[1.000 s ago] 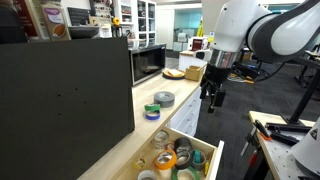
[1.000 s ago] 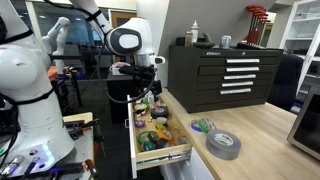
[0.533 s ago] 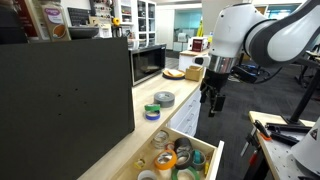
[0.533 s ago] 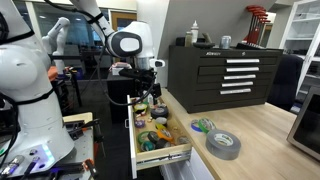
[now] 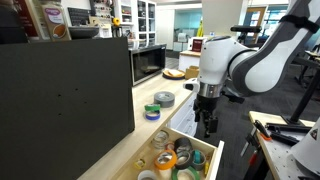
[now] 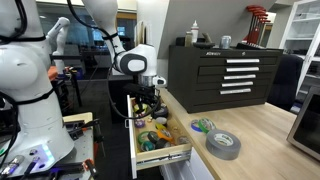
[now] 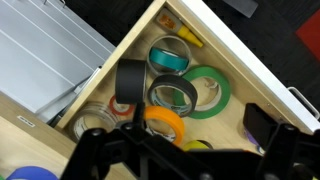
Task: Get the black masking tape and put it on the table
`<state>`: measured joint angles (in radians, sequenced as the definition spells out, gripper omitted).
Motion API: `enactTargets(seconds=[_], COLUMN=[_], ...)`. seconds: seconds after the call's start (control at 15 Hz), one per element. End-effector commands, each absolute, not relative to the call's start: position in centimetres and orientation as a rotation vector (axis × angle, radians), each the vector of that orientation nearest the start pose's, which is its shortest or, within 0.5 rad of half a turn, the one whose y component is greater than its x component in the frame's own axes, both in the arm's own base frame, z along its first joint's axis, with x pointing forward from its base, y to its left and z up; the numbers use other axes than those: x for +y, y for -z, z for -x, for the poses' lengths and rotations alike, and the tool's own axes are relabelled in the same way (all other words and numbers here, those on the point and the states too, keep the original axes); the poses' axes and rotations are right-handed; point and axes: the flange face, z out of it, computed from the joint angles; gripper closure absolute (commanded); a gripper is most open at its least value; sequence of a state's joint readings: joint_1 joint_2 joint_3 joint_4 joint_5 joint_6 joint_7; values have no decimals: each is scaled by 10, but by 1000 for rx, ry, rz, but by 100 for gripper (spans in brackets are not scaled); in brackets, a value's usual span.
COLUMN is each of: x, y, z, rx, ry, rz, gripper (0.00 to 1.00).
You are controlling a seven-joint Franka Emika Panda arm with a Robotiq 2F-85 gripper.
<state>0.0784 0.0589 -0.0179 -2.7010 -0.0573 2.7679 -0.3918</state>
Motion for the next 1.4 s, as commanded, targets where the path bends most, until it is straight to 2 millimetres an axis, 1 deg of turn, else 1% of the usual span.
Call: enactTargets(seconds=[0.0,0.2,0.33,0.53,0.73,0.87,1.07,1.33], x=[44,58,64,67,66,62,59,56], y=[-183,-162,-148,-127,-108,-94,-77,-62], z=[-435,-453,-463,-479,-491,-495,-495,-489], rx=[-911,-1003,-1059,-1122,-1152,-1154,-1145,-1117], ry=[-20,-58,-79,-108,-138,-164,-206,-247], rz=[3010,2965,2937,2900,2871,2850,2828,2810], gripper=[0,0,0,0,0,0,0,0])
